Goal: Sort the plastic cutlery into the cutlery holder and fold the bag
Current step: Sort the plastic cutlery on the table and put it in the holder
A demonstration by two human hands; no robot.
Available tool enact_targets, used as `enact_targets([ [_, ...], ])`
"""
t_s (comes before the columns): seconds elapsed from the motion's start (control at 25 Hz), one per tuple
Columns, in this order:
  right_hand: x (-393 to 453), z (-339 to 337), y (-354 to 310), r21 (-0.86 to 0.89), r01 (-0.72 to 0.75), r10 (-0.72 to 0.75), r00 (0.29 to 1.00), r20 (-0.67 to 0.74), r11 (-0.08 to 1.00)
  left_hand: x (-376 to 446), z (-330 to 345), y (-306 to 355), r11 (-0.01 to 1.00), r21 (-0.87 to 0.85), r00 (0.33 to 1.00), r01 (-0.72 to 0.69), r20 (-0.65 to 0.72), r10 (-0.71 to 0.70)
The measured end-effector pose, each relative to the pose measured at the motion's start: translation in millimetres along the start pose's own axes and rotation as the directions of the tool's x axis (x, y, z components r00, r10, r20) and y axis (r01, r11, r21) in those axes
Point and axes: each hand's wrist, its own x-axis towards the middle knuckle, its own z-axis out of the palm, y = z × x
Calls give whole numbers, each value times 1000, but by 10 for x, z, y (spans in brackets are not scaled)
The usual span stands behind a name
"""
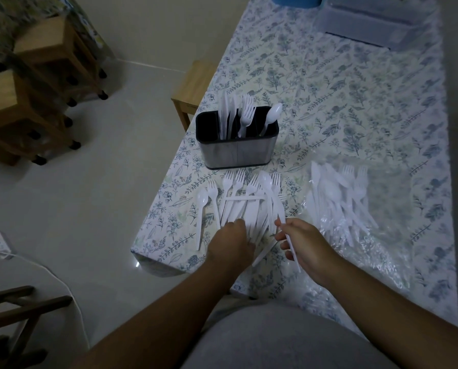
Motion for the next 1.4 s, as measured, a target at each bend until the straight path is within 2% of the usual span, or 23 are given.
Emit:
enact_targets([
  [0.2,13,-11,30,-29,22,-22,1000,3,999,78,-47,-12,998,-35,998,53,-44,-55],
  [0.44,-12,10,34,-43,33,-33,999,12,999,158,-119,9,992,-69,994,106,12,-106],
  [0.56,-29,2,29,-33,34,-34,999,12,999,174,-133,-20,993,-85,996,86,43,-82],
  [0.76,-24,-5,49,29,6,-7,1000,7,1000,165,-143,-137,968,-232,993,98,84,-81],
  [0.88,-36,41,31,118,-32,29,999,24,993,119,-139,-138,899,-403,984,171,118,-134],
  [1.0,-54,138,14,179,-56,44,996,71,982,38,-154,-57,752,-598,960,278,194,-201],
  [1.16,-108,226,6,234,-93,61,988,139,968,-97,-197,84,644,-702,949,306,282,-143],
  [1.24,-101,239,21,232,-108,70,984,165,967,-151,-191,137,655,-716,964,241,254,-77],
  [1.4,-44,225,91,165,-133,112,985,131,977,-189,-97,227,824,-565,992,51,127,25],
])
